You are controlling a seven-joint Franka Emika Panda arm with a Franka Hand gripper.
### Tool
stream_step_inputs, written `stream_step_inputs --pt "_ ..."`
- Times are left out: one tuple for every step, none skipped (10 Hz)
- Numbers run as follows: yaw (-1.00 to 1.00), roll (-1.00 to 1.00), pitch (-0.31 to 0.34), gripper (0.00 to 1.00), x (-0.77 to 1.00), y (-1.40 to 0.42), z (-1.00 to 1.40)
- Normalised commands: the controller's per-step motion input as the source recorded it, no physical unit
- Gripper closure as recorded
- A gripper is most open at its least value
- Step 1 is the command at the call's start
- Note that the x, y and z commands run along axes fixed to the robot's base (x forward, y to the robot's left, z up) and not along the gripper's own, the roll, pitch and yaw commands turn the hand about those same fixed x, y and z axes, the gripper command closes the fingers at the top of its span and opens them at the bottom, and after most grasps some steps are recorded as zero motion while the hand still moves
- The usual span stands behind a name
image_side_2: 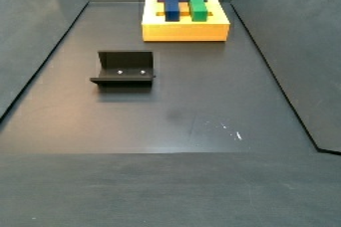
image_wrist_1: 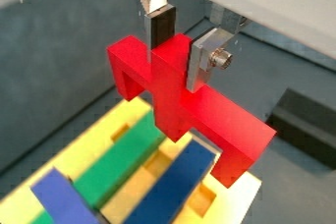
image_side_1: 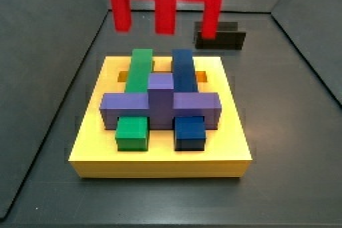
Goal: Pick up the red object. Move up. Move to above the board. Insert the red object.
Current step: Insert the red object.
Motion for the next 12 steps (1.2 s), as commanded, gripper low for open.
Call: stream_step_inputs --pt "0.15 0.27 0.000 1.00 0.35 -0.26 -0.72" --pt "0.13 0.29 0.000 1.00 0.18 -0.19 -0.71" --pt "0.02 0.18 -0.043 1.00 -0.07 -0.25 -0.42" --pt "0.00 0.02 -0.136 1.00 -0.21 -0.14 -0.13" --pt "0.00 -0.02 -0.217 1.00 -0.20 0.00 0.00" --pt "0.00 -0.06 -0.323 1.00 -0.35 0.00 0.00" --pt "0.01 -0.04 -0.347 1.00 -0.28 0.00 -0.02" --pt "0.04 -0.02 -0.303 1.00 -0.24 0.00 -0.06" --pt "0.08 0.00 -0.256 1.00 -0.17 -0.01 -0.07" --pt "0.09 0.00 -0.124 1.00 0.09 0.00 -0.16" --pt "0.06 0.00 -0.044 1.00 0.16 0.00 -0.23" --pt "0.04 0.00 0.000 1.00 0.15 0.00 -0.25"
